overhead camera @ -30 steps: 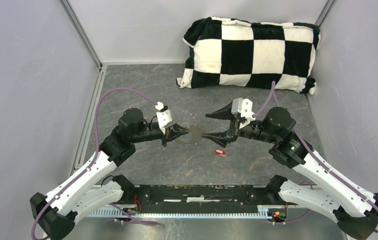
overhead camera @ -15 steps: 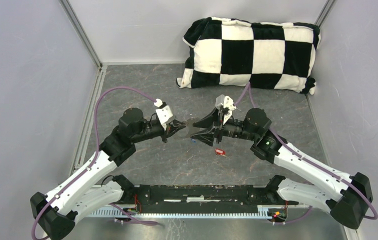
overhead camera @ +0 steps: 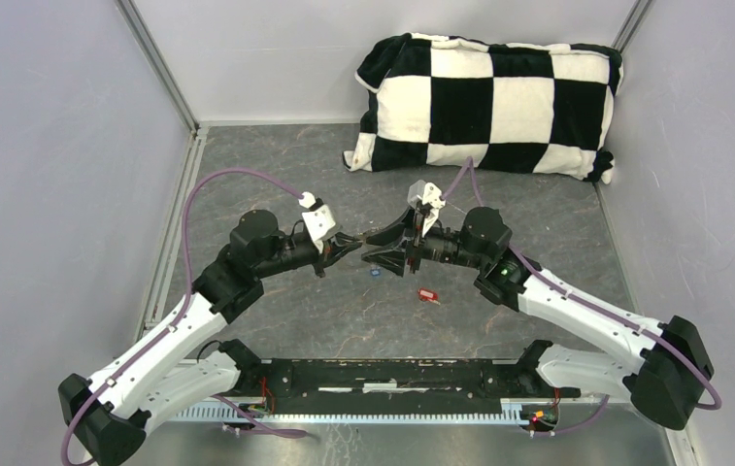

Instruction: Put the keys on the keyring

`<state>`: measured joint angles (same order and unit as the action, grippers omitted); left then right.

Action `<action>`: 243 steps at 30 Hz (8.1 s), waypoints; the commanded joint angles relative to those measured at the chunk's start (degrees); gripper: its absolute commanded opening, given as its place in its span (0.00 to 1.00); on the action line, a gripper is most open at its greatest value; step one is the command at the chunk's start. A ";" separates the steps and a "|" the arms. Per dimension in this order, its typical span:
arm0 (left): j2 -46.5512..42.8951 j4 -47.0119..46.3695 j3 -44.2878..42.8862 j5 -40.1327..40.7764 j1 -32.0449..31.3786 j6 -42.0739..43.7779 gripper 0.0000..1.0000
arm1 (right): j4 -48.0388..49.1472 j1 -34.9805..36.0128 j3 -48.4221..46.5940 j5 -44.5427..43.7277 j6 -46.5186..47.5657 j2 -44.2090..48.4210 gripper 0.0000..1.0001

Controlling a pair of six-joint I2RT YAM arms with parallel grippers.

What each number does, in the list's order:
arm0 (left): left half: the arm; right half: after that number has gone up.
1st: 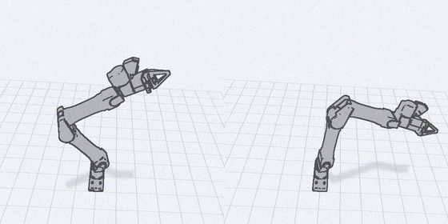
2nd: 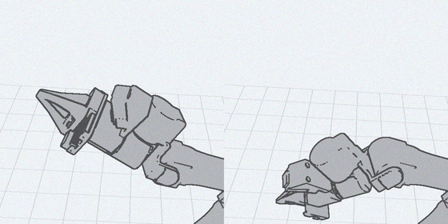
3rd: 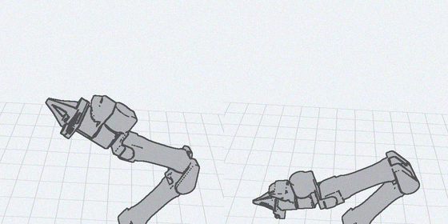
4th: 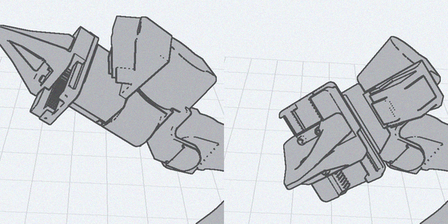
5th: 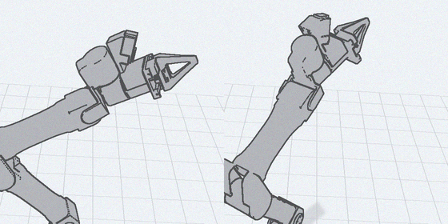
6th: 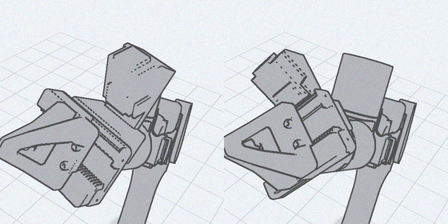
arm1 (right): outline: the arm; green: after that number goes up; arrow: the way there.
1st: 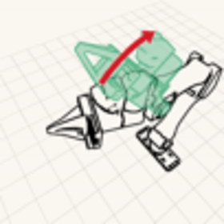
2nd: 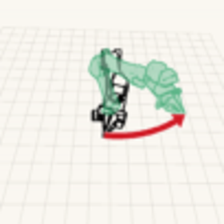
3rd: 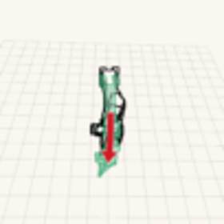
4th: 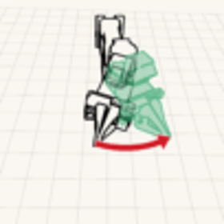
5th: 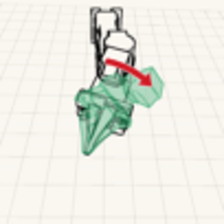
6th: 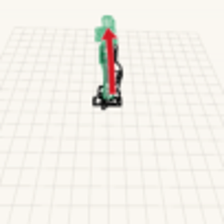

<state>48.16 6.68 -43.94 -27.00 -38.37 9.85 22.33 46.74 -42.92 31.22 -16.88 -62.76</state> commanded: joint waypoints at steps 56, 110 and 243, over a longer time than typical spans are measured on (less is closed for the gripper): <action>0.53 1.08 -1.97 -4.03 -0.30 -3.18 0.53 | 1.56 0.04 -5.77 -3.80 2.85 -5.09 0.01; 6.52 25.62 -12.56 -26.88 -0.30 11.42 0.40 | -59.14 5.74 -36.14 7.40 38.89 -11.05 0.01; 26.82 74.58 -50.94 12.04 -16.60 77.52 0.02 | -8.96 12.58 -4.12 -11.67 29.66 4.55 0.56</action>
<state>74.37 83.42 -91.29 -15.03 -54.52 95.26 6.46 58.26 -48.45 25.36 14.11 -58.22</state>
